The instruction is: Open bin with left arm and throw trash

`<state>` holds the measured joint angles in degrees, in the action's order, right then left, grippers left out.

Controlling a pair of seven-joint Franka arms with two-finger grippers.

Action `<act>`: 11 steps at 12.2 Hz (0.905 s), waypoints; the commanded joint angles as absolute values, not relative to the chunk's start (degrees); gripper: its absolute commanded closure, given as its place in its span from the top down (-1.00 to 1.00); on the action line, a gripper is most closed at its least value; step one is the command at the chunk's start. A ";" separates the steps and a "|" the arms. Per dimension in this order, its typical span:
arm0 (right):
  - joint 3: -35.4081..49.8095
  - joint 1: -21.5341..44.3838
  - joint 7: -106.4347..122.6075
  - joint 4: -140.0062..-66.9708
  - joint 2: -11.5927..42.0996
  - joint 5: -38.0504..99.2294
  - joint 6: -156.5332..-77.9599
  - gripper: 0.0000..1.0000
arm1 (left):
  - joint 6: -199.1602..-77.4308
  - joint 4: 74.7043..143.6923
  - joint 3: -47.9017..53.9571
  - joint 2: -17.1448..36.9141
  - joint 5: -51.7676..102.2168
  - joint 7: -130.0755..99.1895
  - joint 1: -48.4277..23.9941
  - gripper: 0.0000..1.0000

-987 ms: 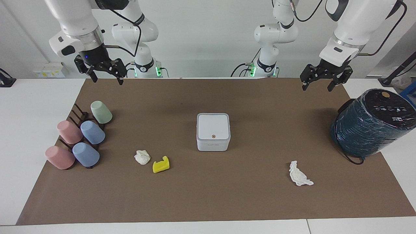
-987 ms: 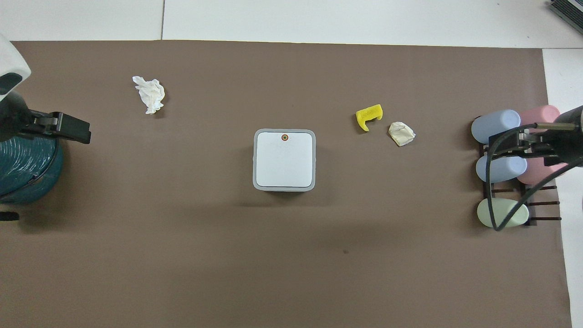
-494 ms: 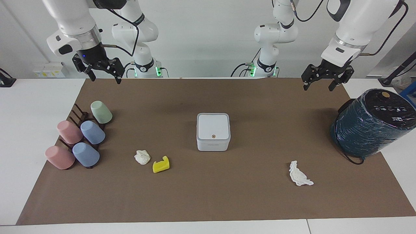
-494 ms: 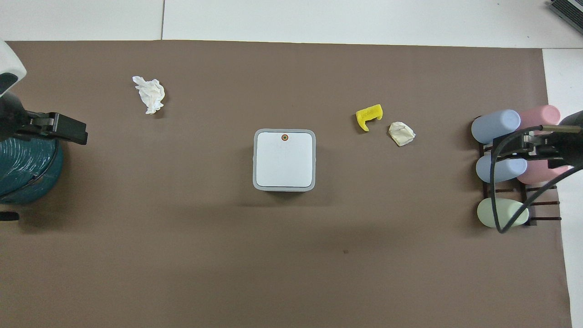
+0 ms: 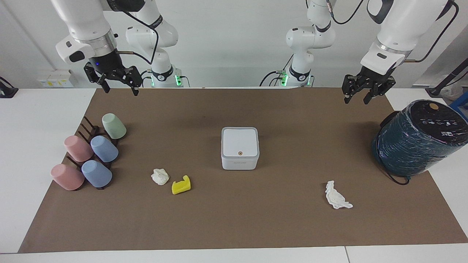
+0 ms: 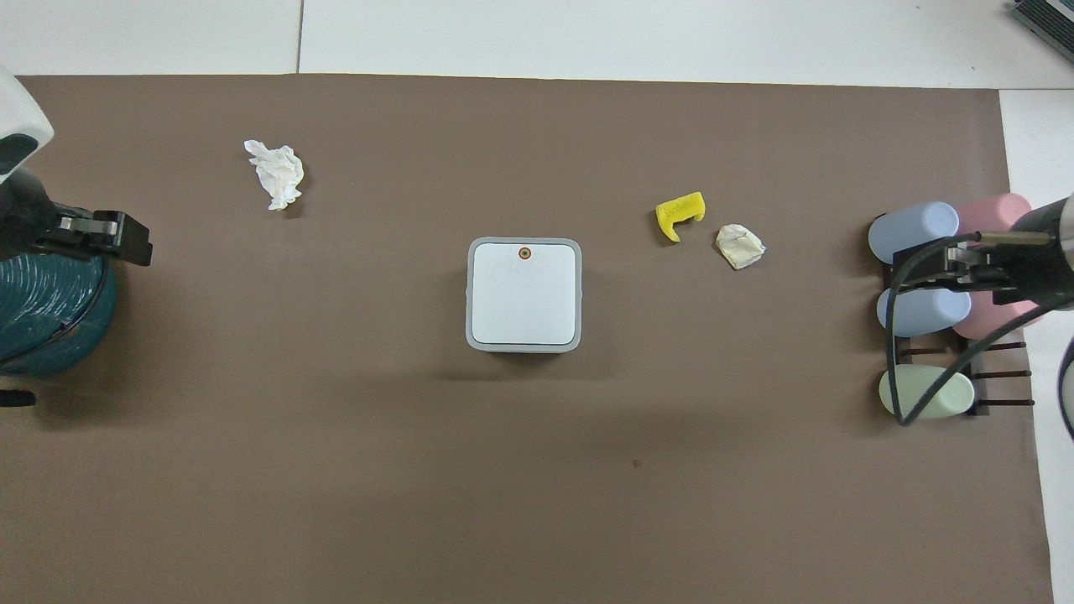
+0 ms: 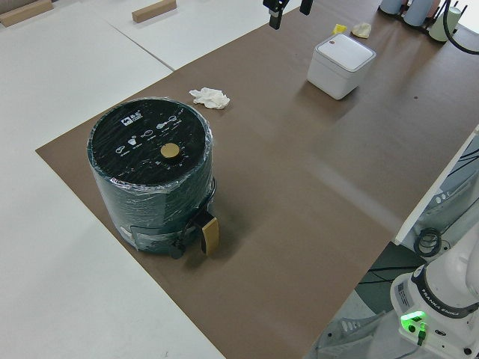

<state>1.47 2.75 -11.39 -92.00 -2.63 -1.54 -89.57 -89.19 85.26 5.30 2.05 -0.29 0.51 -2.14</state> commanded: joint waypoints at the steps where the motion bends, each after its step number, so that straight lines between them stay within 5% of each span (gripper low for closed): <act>1: 1.49 1.67 -10.02 -96.49 -3.70 -0.79 -95.34 1.00 | -93.33 88.41 5.01 0.35 2.10 -3.92 -4.30 -1.00; 11: 1.49 1.32 -7.48 -99.76 10.70 -0.97 -117.40 1.00 | -113.18 91.50 4.92 11.06 4.22 -34.67 -19.23 -1.00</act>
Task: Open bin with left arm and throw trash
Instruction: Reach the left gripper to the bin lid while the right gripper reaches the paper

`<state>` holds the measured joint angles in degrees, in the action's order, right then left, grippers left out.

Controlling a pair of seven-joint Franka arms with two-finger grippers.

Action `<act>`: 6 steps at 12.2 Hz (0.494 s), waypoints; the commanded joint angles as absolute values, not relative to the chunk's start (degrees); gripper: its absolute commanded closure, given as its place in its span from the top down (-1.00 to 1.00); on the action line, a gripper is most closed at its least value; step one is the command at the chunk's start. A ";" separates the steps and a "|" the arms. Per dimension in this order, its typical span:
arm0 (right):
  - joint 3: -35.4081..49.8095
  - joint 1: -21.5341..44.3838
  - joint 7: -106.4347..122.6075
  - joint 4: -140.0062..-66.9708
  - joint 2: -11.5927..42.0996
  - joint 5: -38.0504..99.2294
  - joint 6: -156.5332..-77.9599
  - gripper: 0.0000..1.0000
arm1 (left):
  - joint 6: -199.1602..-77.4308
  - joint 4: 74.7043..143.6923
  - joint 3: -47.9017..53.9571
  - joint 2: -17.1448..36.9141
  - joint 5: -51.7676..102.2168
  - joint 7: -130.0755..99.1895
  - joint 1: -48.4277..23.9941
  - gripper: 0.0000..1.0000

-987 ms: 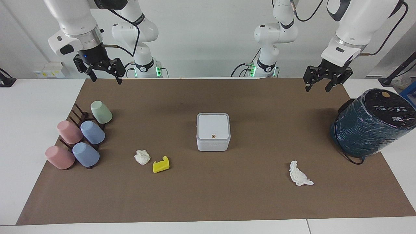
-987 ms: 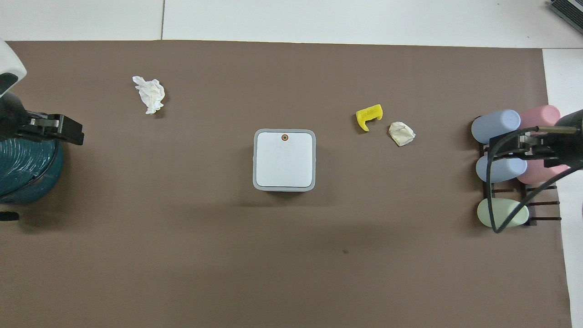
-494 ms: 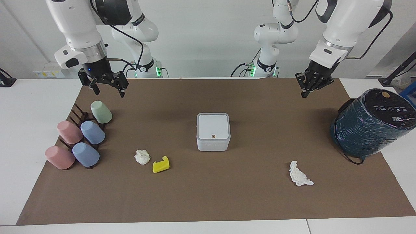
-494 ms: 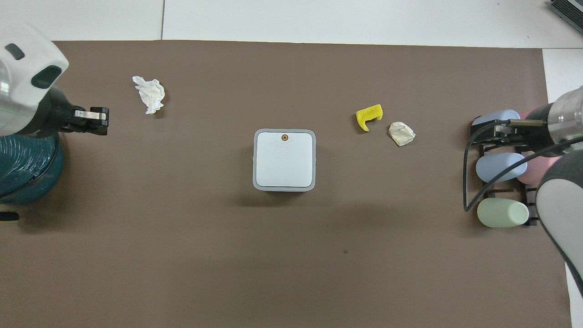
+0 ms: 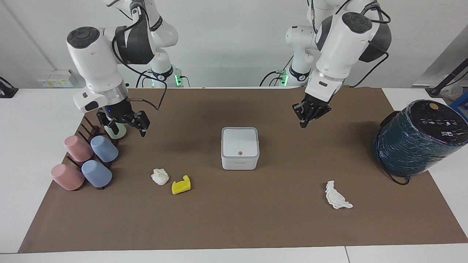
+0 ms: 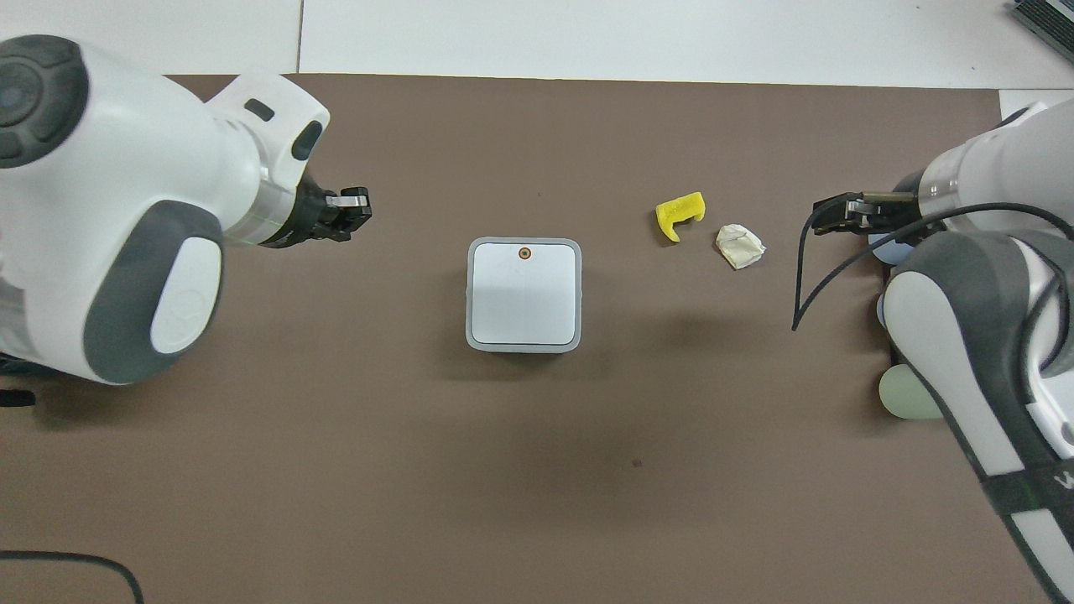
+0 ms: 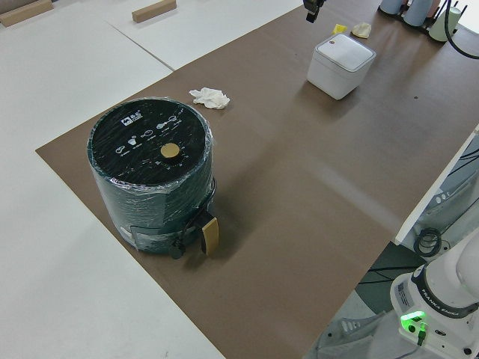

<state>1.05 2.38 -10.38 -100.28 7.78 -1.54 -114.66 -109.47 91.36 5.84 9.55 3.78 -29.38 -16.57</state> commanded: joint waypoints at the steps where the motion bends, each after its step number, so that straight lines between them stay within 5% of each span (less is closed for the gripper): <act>1: 1.49 1.23 -6.86 -99.76 12.46 -0.97 -119.16 1.00 | -116.25 91.76 4.92 12.21 4.22 -38.28 -20.81 -1.00; 6: 1.67 1.49 -0.54 -99.84 20.47 -0.88 -126.99 1.00 | -123.04 92.90 5.01 13.53 6.76 -44.56 -25.05 -1.00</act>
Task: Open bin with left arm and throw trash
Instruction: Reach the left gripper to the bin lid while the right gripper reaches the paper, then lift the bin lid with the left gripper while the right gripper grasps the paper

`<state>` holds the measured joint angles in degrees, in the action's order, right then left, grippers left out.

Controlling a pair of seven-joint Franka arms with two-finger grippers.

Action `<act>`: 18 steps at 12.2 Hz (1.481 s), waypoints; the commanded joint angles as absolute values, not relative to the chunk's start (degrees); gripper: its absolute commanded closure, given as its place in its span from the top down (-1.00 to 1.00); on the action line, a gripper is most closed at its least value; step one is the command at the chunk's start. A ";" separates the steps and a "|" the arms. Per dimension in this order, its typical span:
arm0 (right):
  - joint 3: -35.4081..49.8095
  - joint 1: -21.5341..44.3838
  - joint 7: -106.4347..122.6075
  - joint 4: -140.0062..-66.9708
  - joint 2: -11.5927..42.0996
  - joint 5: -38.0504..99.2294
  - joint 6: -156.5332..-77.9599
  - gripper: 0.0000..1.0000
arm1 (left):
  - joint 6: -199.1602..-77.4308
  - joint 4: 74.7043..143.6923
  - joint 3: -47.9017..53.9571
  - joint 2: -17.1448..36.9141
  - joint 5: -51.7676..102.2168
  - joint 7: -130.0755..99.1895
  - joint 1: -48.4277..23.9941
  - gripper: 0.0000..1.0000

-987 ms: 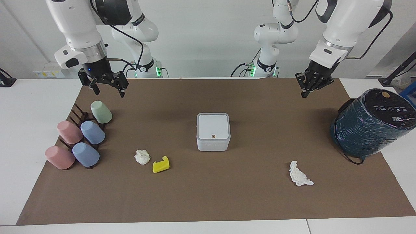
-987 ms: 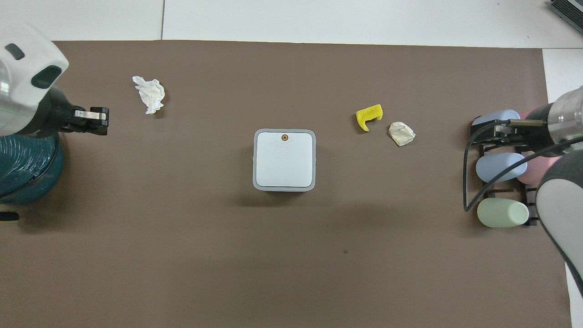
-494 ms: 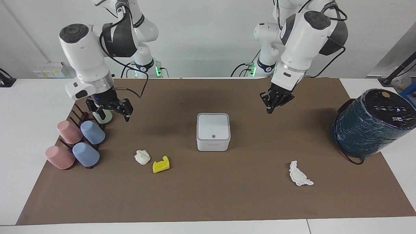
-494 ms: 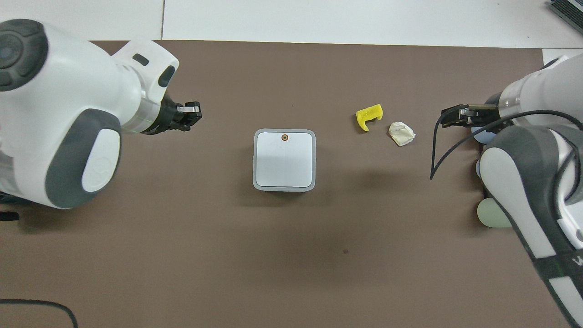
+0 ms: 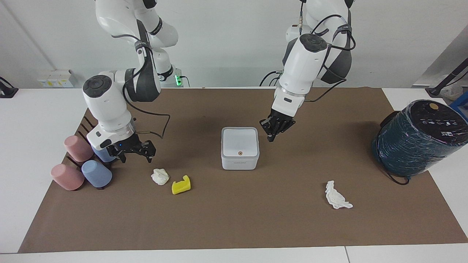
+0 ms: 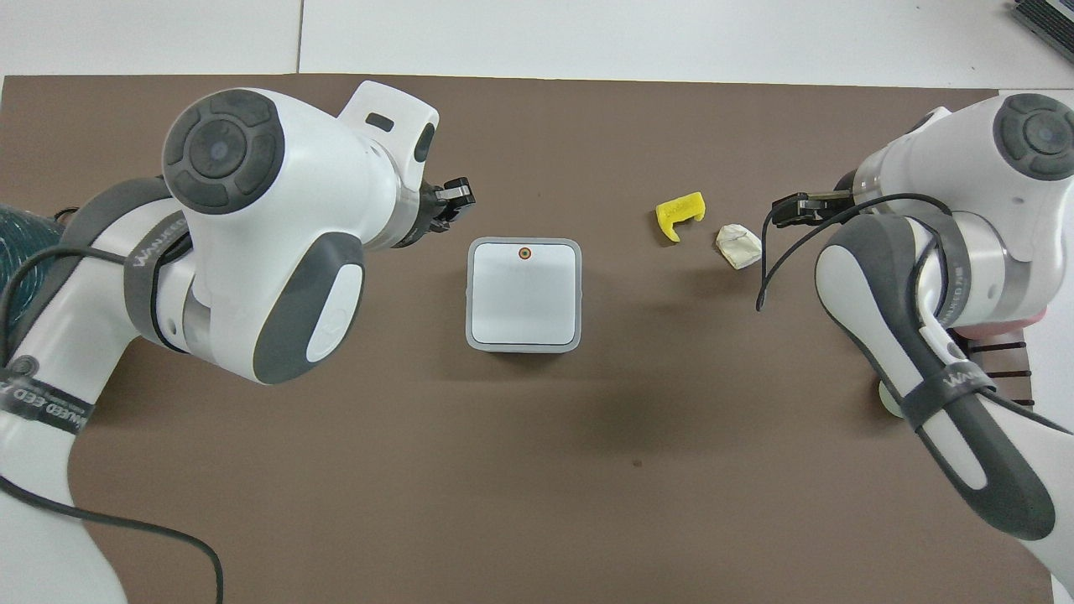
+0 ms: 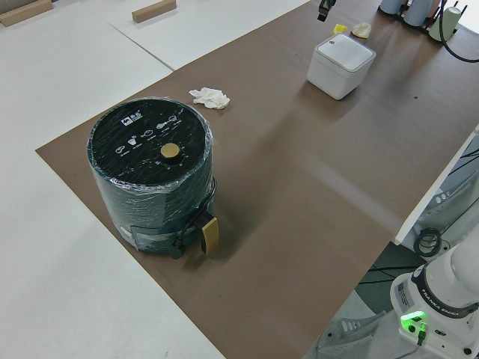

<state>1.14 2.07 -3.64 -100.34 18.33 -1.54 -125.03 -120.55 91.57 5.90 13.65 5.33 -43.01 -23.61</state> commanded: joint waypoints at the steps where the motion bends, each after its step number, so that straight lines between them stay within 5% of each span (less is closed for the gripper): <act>1: 1.76 1.76 0.60 -99.84 21.61 -0.88 -127.70 1.00 | -123.57 93.16 5.01 13.71 7.72 -44.56 -26.27 -1.00; 9: 2.11 4.13 4.66 -100.20 27.33 -0.97 -131.22 0.99 | -131.65 95.89 5.01 18.19 9.40 -46.23 -30.67 -1.00; 11: 2.11 4.48 4.57 -100.72 27.42 -0.97 -132.54 0.34 | -133.41 96.33 5.01 19.86 9.40 -46.32 -31.20 -1.00; 13: 2.11 5.09 4.39 -100.72 27.33 -0.97 -132.54 -0.63 | -135.51 96.50 4.92 21.79 9.40 -46.58 -31.82 -1.00; 14: 2.11 5.36 4.48 -100.72 27.25 -0.97 -132.54 -0.96 | -136.66 97.37 4.92 22.41 9.32 -46.58 -31.82 -1.00; 18: 2.11 5.54 1.85 -100.72 25.50 -0.88 -131.75 -1.00 | -135.28 96.69 4.75 22.41 9.05 -46.41 -31.38 -1.00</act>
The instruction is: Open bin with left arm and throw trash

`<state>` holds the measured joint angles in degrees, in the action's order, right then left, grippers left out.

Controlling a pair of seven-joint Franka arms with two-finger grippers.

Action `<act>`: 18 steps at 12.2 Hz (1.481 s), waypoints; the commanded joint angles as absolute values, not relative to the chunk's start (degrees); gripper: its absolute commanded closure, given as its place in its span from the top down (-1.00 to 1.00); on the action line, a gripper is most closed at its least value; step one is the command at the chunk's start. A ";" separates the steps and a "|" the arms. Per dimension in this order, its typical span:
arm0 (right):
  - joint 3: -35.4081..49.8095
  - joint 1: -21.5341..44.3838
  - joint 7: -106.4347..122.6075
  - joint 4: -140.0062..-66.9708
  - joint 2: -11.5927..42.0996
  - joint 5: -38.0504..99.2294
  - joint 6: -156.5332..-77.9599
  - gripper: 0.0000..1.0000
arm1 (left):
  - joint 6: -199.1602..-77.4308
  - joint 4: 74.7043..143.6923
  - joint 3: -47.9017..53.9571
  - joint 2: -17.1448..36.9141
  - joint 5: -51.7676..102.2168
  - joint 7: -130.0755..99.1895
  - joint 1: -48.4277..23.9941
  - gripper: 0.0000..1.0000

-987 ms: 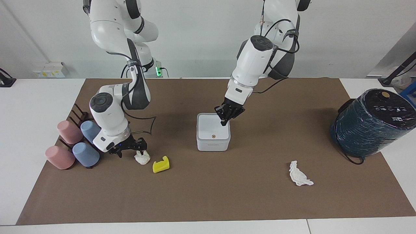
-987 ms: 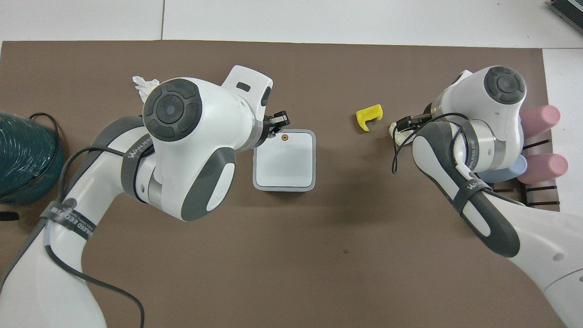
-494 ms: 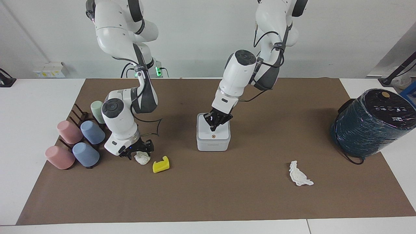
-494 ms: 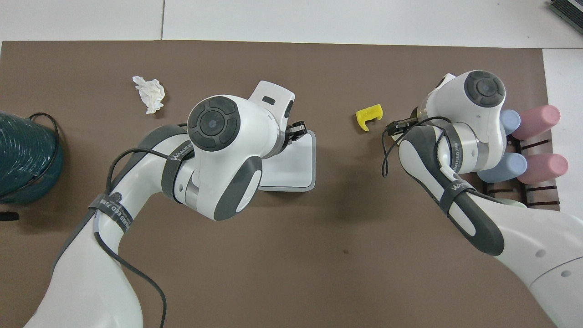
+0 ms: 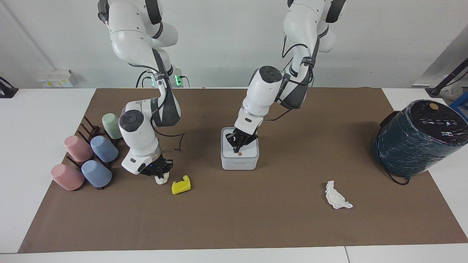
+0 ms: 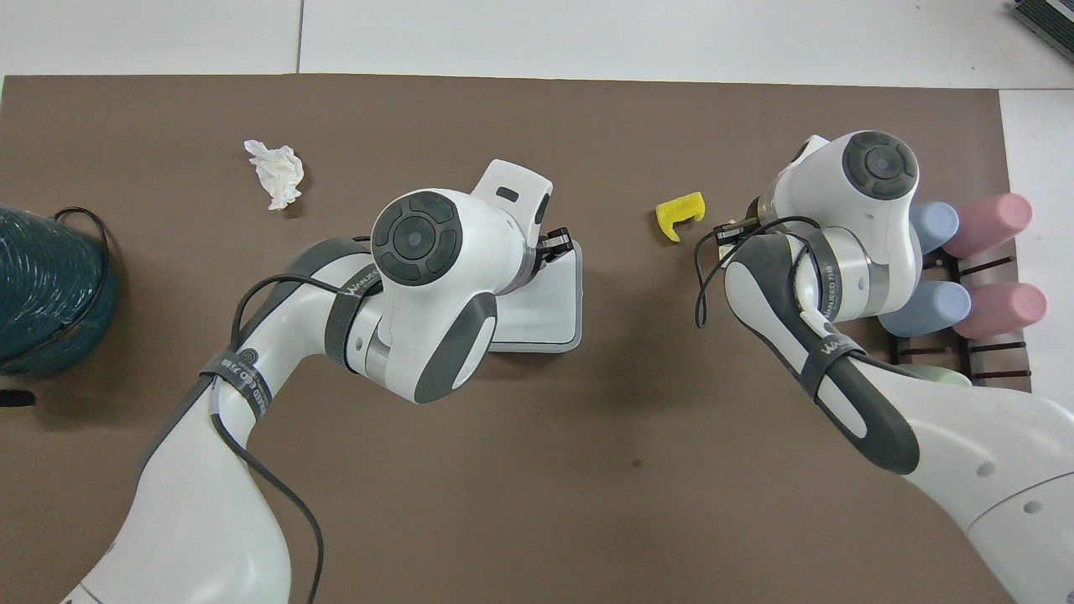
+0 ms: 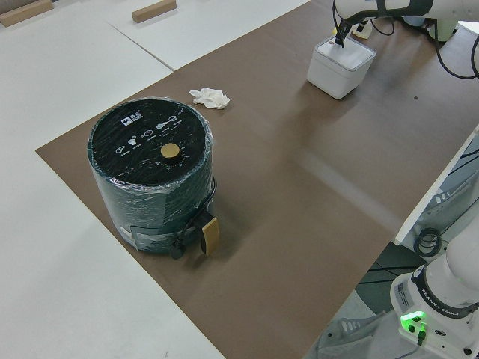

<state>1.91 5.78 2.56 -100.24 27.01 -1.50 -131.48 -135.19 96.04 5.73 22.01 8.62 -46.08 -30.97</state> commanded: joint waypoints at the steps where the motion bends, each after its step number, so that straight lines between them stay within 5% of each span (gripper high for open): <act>1: 2.11 5.54 1.76 -100.81 24.27 -0.88 -130.88 -1.00 | -130.74 92.94 4.49 22.59 8.88 -46.15 -30.85 -1.00; 6: 2.11 5.54 1.58 -100.90 17.07 -0.88 -123.68 -1.00 | -110.50 81.84 4.39 21.71 5.20 -44.74 -23.48 -1.00; 7: 2.20 5.54 1.58 -100.90 15.40 -0.79 -121.31 -1.00 | -110.39 81.83 4.39 21.71 4.92 -42.47 -21.73 -0.65; 9: 2.98 5.80 1.41 -100.81 13.19 -0.79 -118.83 -1.00 | -110.39 82.18 4.39 21.53 4.83 -35.98 -17.86 0.39; 11: 3.87 7.63 -1.47 -100.46 12.05 2.96 -118.57 -1.00 | -110.92 82.53 4.31 21.62 4.75 -29.83 -14.00 0.94; 18: 3.78 22.04 -18.36 -98.61 12.74 8.60 -122.95 -1.00 | -131.89 96.68 4.31 22.40 2.99 -11.81 -5.19 1.00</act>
